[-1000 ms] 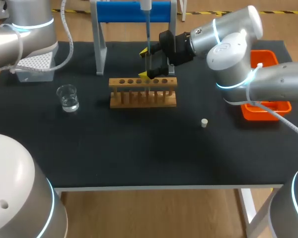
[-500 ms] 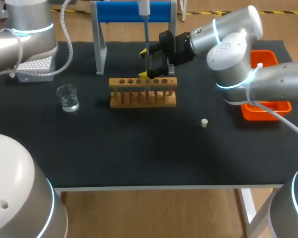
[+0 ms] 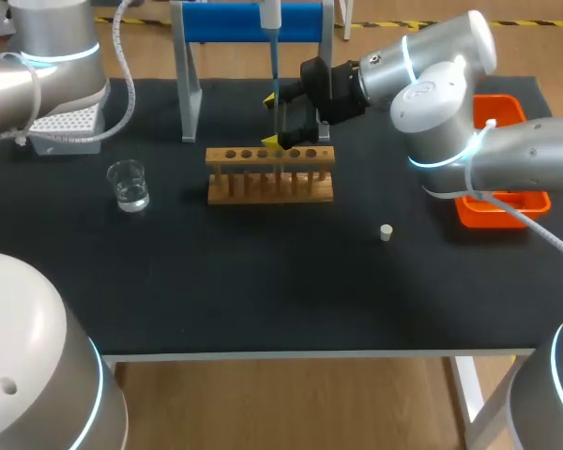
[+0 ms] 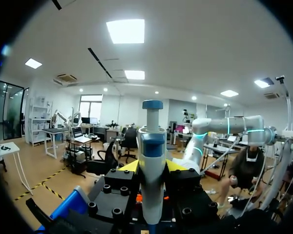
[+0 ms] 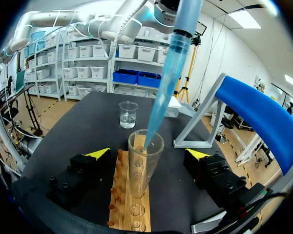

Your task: Invert the test tube, pick up the pipette, mount the tip to pipette, aspirate from beaker and dispense into the tube, eject the tip, return the pipette, and cap with the stopper.

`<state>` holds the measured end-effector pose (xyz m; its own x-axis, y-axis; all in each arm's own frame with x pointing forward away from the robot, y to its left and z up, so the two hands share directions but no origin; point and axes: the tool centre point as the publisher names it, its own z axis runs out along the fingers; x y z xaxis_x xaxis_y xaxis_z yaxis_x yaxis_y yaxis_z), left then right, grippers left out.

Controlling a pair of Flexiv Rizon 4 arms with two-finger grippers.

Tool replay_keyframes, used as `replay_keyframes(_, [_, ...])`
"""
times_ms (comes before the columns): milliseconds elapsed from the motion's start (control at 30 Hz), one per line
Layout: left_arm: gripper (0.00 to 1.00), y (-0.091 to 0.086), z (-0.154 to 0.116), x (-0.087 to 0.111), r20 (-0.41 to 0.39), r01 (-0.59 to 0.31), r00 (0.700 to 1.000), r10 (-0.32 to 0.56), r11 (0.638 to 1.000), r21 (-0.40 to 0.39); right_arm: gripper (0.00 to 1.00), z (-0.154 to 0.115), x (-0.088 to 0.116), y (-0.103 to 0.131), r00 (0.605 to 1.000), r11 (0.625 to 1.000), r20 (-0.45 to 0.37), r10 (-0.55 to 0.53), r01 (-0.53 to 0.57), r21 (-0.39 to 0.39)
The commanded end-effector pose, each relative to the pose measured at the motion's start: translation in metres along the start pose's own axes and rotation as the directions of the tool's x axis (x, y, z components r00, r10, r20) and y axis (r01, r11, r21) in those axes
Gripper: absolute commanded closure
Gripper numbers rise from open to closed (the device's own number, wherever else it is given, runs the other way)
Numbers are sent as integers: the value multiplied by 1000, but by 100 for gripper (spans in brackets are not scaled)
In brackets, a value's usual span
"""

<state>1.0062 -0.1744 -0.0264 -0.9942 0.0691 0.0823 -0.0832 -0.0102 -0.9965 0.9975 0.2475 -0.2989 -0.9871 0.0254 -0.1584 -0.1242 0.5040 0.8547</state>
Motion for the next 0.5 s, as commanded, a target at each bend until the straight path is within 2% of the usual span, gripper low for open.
replay_keyframes(33, [100,0,-1,-1,1,-3,1000,3,1000,3,0,-1,-1,0,1000,1000,-4,0,0,3])
replay_keyframes(500, [100,1,3,-5,-7,-5,1000,5,1000,12,0,-1,-1,0,1000,1000,-4,0,0,3])
